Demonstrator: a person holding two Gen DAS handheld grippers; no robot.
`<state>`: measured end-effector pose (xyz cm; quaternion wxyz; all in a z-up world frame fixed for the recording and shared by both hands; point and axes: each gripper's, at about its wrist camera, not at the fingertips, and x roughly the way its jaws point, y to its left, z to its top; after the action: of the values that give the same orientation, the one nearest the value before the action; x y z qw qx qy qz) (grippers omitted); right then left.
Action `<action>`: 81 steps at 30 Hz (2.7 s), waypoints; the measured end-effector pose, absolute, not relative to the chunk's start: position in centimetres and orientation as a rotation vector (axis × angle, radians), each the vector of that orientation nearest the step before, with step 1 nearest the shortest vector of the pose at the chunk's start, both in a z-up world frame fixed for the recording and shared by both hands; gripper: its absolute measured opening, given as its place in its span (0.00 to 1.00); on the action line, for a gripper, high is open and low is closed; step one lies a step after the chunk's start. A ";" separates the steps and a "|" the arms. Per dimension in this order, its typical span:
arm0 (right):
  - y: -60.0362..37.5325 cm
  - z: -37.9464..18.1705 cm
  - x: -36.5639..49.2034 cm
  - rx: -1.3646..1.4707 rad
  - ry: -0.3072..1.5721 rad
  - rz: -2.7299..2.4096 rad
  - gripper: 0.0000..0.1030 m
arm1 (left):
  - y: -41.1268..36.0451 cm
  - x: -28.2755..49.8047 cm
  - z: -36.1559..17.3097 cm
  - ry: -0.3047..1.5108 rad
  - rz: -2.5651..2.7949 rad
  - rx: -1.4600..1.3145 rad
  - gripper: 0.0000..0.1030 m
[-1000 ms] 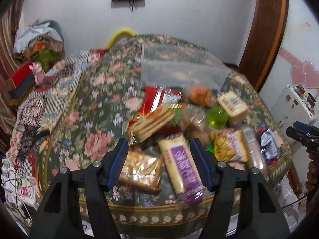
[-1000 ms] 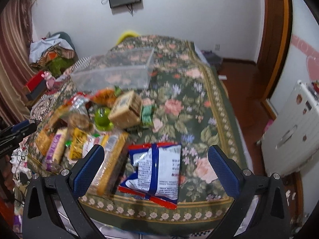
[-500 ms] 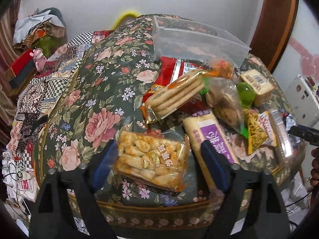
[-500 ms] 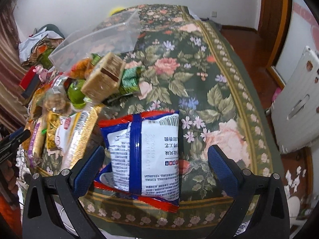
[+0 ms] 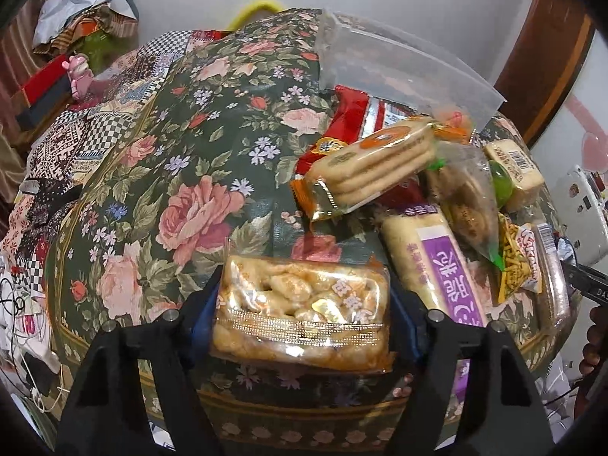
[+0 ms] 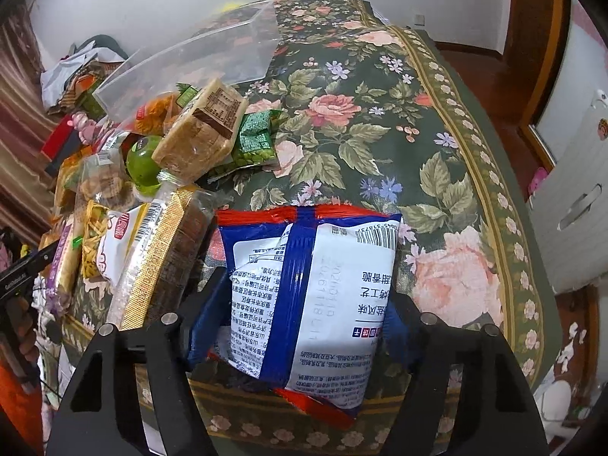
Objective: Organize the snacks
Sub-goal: 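Grasp blue-white chip bag with right tool while left tool grasps golden cookie pack, then lower chip bag into clear box with right tool while left tool drops cookie pack in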
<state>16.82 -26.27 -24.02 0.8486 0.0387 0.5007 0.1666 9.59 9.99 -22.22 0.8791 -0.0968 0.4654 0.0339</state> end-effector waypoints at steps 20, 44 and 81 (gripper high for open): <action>-25.4 -16.4 17.9 0.096 0.820 0.405 0.58 | 8.5 11.2 -13.1 0.749 0.030 -0.184 0.72; -20.5 -11.4 24.9 0.091 0.637 0.474 0.58 | 5.9 23.3 -7.0 0.654 -0.027 -0.135 0.72; -12.6 -16.2 35.7 -0.098 0.853 0.496 0.69 | 6.7 36.2 -15.6 0.935 -0.010 -0.187 0.74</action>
<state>35.68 -12.60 -16.16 0.8796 -0.0471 0.4093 0.2378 36.17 6.71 -15.57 0.8884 -0.0901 0.4501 -0.0046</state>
